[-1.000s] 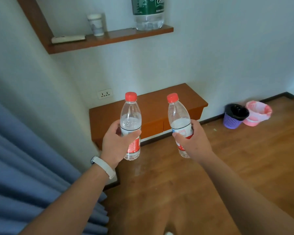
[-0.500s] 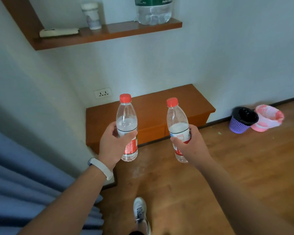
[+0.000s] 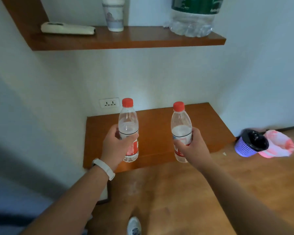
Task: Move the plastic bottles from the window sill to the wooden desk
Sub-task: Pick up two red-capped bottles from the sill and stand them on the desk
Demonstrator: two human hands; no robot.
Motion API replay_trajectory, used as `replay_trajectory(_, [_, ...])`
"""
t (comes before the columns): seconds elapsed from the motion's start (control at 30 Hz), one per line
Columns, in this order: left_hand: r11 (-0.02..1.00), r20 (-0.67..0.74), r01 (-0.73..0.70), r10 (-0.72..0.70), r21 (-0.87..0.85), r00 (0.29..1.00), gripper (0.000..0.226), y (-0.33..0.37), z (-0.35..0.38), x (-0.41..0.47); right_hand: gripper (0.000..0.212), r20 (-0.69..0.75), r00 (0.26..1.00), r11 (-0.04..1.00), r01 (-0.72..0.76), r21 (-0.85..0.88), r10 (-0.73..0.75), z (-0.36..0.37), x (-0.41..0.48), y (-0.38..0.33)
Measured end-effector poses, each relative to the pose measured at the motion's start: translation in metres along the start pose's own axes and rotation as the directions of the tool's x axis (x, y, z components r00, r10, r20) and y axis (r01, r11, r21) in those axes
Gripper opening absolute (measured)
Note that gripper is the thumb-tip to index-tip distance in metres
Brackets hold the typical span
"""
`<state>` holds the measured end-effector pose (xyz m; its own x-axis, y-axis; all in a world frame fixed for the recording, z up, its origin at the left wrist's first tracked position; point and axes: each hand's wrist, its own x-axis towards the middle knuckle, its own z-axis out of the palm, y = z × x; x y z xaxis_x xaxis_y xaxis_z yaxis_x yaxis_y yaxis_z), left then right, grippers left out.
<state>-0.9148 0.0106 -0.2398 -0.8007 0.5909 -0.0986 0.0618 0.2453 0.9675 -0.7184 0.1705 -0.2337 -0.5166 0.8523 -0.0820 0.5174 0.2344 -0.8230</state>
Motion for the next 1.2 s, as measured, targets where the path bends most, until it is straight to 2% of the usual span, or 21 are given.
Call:
replay_trajectory(0.23, [1.0, 0.033, 0.027, -0.027, 0.01, 0.999, 0.047, -0.009, -0.01, 0.083, 0.066, 0.02, 1.0, 0.999, -0.019, -0.044, 0.02, 0.04, 0.067, -0.017])
replay_trajectory(0.37, [0.997, 0.028, 0.069, -0.07, 0.02, 0.997, 0.052, -0.017, -0.012, 0.111, 0.068, 0.053, 0.998, 0.997, -0.038, -0.06, 0.041, 0.055, 0.094, -0.019])
replay_trajectory(0.57, [0.993, 0.02, 0.11, -0.111, 0.038, 0.994, 0.048, -0.027, -0.002, 0.148, 0.066, 0.118, 0.993, 0.998, -0.023, -0.062, 0.031, 0.071, 0.145, -0.017])
replay_trajectory(0.73, [0.985, 0.035, 0.151, -0.154, 0.081, 0.987, 0.055, -0.038, 0.016, 0.178, 0.062, 0.185, 0.982, 0.998, -0.029, -0.063, 0.04, 0.081, 0.19, -0.004])
replay_trajectory(0.9, [0.975, -0.006, 0.205, -0.205, 0.089, 0.979, 0.05, -0.042, 0.04, 0.208, 0.063, 0.247, 0.969, 0.999, -0.008, -0.047, 0.02, 0.083, 0.245, 0.006])
replay_trajectory(1.0, [0.967, -0.014, 0.219, -0.219, 0.128, 0.976, 0.056, -0.043, 0.051, 0.226, 0.062, 0.307, 0.952, 0.999, 0.005, -0.033, 0.005, 0.092, 0.276, 0.014])
replay_trajectory(1.2, [0.953, -0.109, 0.225, -0.207, 0.202, 0.972, 0.056, -0.05, 0.069, 0.252, 0.069, 0.364, 0.929, 0.991, 0.109, -0.079, -0.073, 0.123, 0.318, 0.028])
